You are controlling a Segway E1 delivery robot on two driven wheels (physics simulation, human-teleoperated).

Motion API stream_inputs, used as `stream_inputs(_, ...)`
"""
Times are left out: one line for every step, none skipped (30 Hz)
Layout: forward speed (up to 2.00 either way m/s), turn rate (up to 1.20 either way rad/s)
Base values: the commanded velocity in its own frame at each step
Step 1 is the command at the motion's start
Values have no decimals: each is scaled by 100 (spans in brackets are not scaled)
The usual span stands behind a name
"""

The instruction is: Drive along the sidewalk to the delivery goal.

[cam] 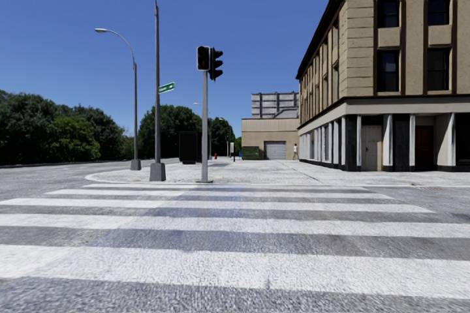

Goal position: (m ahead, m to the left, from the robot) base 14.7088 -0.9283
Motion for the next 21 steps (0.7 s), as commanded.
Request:
stream_inputs(200,0)
stream_inputs(200,0)
stream_inputs(200,0)
stream_inputs(200,0)
stream_inputs(200,0)
stream_inputs(200,0)
stream_inputs(200,0)
stream_inputs(200,0)
stream_inputs(200,0)
stream_inputs(200,0)
stream_inputs(200,0)
stream_inputs(200,0)
stream_inputs(200,0)
stream_inputs(200,0)
stream_inputs(200,0)
stream_inputs(200,0)
stream_inputs(200,0)
stream_inputs(200,0)
stream_inputs(200,0)
stream_inputs(200,0)
stream_inputs(200,-3)
